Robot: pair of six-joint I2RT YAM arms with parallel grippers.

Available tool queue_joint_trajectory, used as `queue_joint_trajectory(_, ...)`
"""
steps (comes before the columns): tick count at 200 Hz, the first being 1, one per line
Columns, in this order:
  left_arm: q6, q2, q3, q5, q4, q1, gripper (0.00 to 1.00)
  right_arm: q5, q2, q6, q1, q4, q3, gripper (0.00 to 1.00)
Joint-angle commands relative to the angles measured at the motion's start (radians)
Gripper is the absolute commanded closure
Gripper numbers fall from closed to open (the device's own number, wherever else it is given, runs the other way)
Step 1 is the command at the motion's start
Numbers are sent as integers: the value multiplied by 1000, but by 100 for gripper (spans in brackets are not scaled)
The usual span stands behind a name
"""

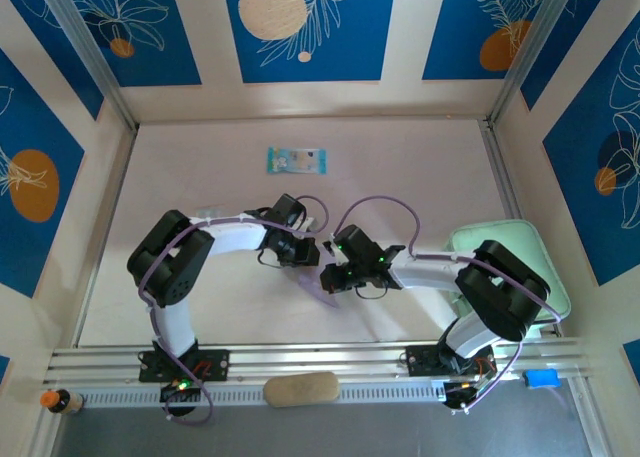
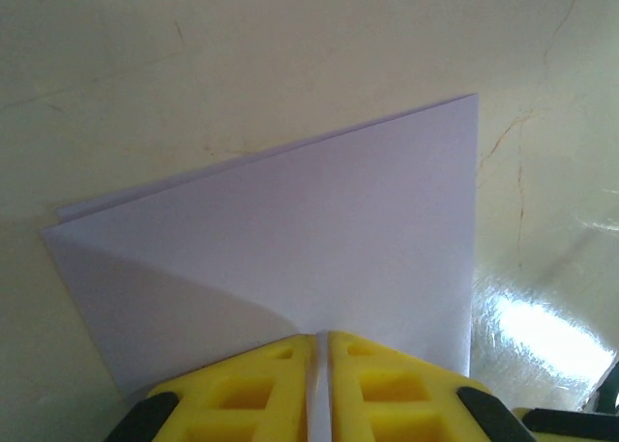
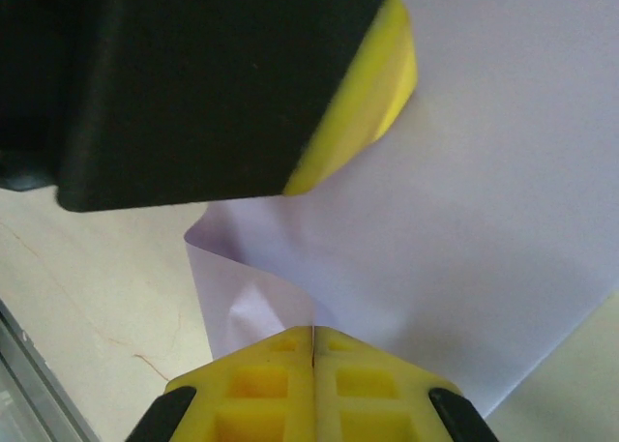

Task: Fold a paper plane with a square sheet of paper (pick it up from the middle)
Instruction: Third fold the triangle at the center of the table.

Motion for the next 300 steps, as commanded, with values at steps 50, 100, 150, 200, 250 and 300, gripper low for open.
queue_joint_trajectory(50, 10, 23, -35, -12, -32, 7, 87, -10, -40, -14, 17, -57, -11, 100)
queue_joint_trajectory(100, 10, 21, -34, -12, -33, 6, 87, 25, -32, -5, 18, -72, -15, 100)
queue_joint_trajectory(150, 9, 18, -37, -12, -32, 8, 87, 42, -24, -9, 28, -100, -3, 100)
queue_joint_trajectory(200, 8, 17, -35, -13, -36, 7, 87, 62, -29, 0, 29, -108, -8, 100)
queue_joint_trajectory(250, 7, 21, -35, -13, -34, 7, 87, 88, -29, 6, 28, -105, -10, 100)
queue_joint_trajectory(300, 8, 21, -37, -12, -35, 7, 87, 97, -31, 11, 28, -110, -9, 100)
